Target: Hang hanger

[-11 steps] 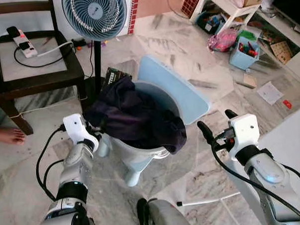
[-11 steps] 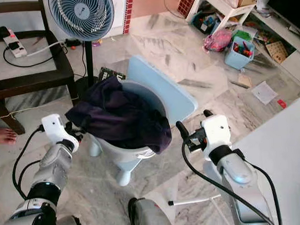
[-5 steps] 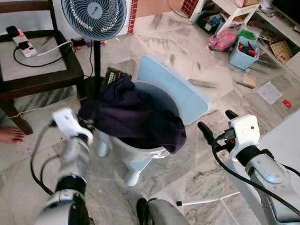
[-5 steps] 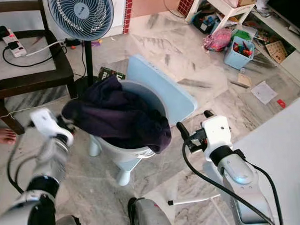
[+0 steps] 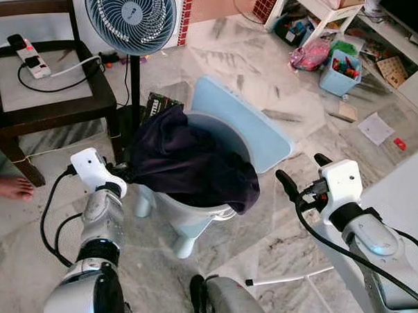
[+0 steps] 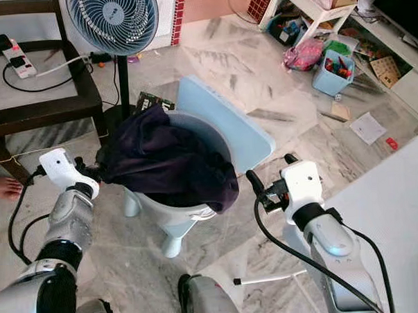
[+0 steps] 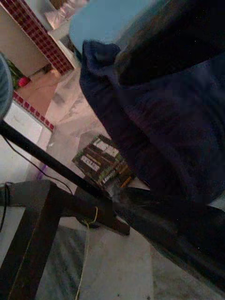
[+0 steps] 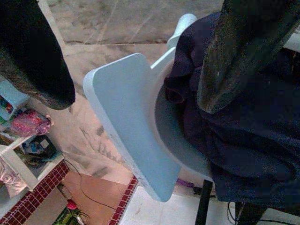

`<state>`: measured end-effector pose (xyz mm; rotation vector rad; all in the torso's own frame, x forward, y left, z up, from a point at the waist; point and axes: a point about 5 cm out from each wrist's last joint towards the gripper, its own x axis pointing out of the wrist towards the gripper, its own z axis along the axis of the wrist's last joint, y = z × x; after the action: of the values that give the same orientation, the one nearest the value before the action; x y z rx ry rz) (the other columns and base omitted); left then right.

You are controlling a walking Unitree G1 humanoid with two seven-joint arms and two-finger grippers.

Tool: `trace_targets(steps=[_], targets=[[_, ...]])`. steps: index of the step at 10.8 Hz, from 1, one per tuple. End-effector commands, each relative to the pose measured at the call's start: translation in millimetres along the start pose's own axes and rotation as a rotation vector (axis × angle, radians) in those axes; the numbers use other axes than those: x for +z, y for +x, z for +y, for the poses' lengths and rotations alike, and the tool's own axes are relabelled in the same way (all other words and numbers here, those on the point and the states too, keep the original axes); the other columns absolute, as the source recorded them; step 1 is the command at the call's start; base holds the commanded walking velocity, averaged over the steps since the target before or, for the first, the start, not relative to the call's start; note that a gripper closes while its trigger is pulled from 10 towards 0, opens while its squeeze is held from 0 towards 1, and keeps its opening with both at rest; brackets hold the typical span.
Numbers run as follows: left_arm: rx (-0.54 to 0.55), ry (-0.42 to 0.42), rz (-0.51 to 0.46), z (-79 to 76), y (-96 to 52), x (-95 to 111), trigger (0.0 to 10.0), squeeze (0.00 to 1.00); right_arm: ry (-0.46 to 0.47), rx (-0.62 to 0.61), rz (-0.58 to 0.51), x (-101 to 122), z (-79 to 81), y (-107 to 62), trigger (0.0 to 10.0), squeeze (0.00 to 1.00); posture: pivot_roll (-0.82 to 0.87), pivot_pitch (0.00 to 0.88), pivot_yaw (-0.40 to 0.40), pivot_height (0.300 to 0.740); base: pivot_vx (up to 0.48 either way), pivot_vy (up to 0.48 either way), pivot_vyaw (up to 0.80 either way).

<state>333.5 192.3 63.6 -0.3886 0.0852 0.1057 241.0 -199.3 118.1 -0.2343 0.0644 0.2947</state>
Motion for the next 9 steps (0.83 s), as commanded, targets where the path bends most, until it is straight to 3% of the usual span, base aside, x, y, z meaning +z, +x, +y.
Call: trace_targets(steps=[1, 3, 4, 5, 7, 9], targets=[[-0.018, -0.012, -0.011, -8.1, -6.8, -9, 10.0, 0.00, -0.013, -0.010, 0.018, -2, -4.8, -3.2, 10.0, 0.00, -0.27, 0.208, -0.230, 0.740, 0.000, 0.000, 0.00], [-0.029, -0.032, -0.014, -13.9, -18.9, -21, 10.0, 0.00, -0.010, -0.006, 0.014, -2, -3.1, -0.2, 10.0, 0.00, -0.25, 0.207, -0.227, 0.740, 0.000, 0.000, 0.00], [0.030, -0.079, 0.000, -6.9, -21.8, -22, 10.0, 0.00, -0.004, 0.001, 0.010, -2, -0.7, 2.6, 10.0, 0.00, -0.24, 0.204, -0.225, 0.740, 0.000, 0.000, 0.00], [0.054, -0.065, 0.037, -1.5, -24.6, -25, 10.0, 0.00, -0.002, 0.004, 0.008, -3, 0.5, 3.7, 10.0, 0.00, -0.23, 0.201, -0.224, 0.740, 0.000, 0.000, 0.00], [0.094, -0.143, 0.060, 11.4, -35.9, -31, 10.0, 0.00, -0.001, 0.005, 0.007, -3, 0.6, 4.9, 10.0, 0.00, -0.23, 0.201, -0.223, 0.740, 0.000, 0.000, 0.00], [0.111, -0.168, 0.083, 19.3, -38.2, -30, 10.0, 0.00, -0.004, 0.006, 0.006, -3, -1.0, 5.0, 10.0, 0.00, -0.23, 0.201, -0.231, 0.740, 0.000, 0.000, 0.00]])
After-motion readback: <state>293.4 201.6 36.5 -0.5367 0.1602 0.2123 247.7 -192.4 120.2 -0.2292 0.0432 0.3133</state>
